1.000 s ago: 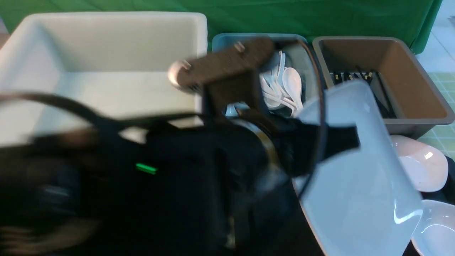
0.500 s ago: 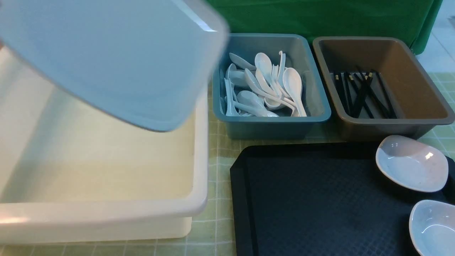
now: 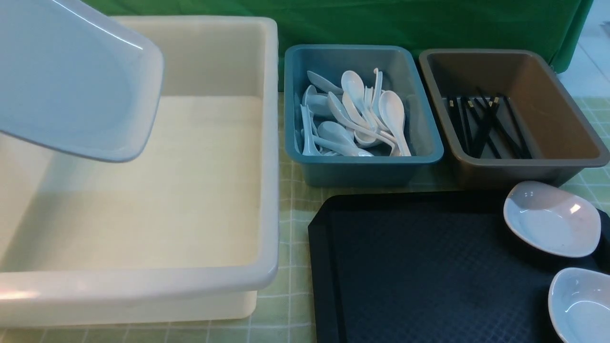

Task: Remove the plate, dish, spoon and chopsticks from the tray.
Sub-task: Use the left arm to put the plate into the large storage box on the left, then use the left arm to grab a small plate from the dinner plate

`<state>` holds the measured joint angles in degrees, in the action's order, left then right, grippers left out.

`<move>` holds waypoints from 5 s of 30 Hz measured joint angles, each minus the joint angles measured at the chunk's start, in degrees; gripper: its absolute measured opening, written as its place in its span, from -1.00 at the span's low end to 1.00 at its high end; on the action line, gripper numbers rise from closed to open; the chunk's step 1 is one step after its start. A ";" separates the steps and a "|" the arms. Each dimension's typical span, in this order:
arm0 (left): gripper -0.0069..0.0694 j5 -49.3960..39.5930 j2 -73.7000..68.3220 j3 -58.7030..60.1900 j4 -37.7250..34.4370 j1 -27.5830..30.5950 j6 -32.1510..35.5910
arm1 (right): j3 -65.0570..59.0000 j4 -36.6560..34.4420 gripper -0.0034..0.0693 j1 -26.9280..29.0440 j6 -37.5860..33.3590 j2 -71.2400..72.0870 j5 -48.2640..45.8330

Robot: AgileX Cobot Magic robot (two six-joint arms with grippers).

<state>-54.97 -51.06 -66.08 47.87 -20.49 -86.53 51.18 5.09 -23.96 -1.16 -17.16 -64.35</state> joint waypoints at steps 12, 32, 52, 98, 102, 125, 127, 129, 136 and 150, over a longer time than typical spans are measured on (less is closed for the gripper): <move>-0.77 18.31 -15.12 0.14 -37.04 26.98 29.79 | 0.00 0.00 -0.41 0.00 0.00 0.00 0.18; -0.77 23.87 -34.60 2.68 -64.24 35.59 57.59 | 0.00 0.00 -0.38 0.00 0.00 0.00 0.85; -0.78 48.77 -35.58 20.21 -61.92 35.59 43.01 | 0.00 0.00 -0.36 0.00 0.00 0.00 1.03; -0.87 -2.09 -21.88 0.59 -82.03 18.74 87.26 | 0.00 0.00 -0.89 0.00 0.00 -1.06 -0.06; -0.87 0.25 -24.57 0.34 -81.69 4.46 84.88 | 0.00 0.00 -0.89 0.00 0.00 -3.19 -2.10; -0.11 -3.76 -77.98 -50.68 -75.96 -33.72 73.27 | 9.42 0.00 -0.85 0.00 0.02 -5.40 -5.39; 0.02 -4.04 -83.09 -56.97 -75.96 -35.13 72.85 | 9.80 0.13 -0.85 0.00 0.02 -4.78 -5.44; 0.07 -4.04 -85.88 -60.51 -75.96 -35.65 72.34 | 10.17 0.31 -0.85 0.00 0.02 -4.30 -5.44; 0.10 -2.18 -93.03 -68.50 -75.96 -36.06 70.15 | 11.59 0.64 -0.85 0.00 0.02 -3.35 -5.32; -0.03 5.17 -97.24 -68.97 -81.16 -36.06 70.07 | 11.64 0.69 -0.82 0.00 0.02 -3.35 -4.53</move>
<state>-49.80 -148.30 -135.05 -33.29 -56.55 -16.46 62.82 5.79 -23.96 -1.14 -20.51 -68.88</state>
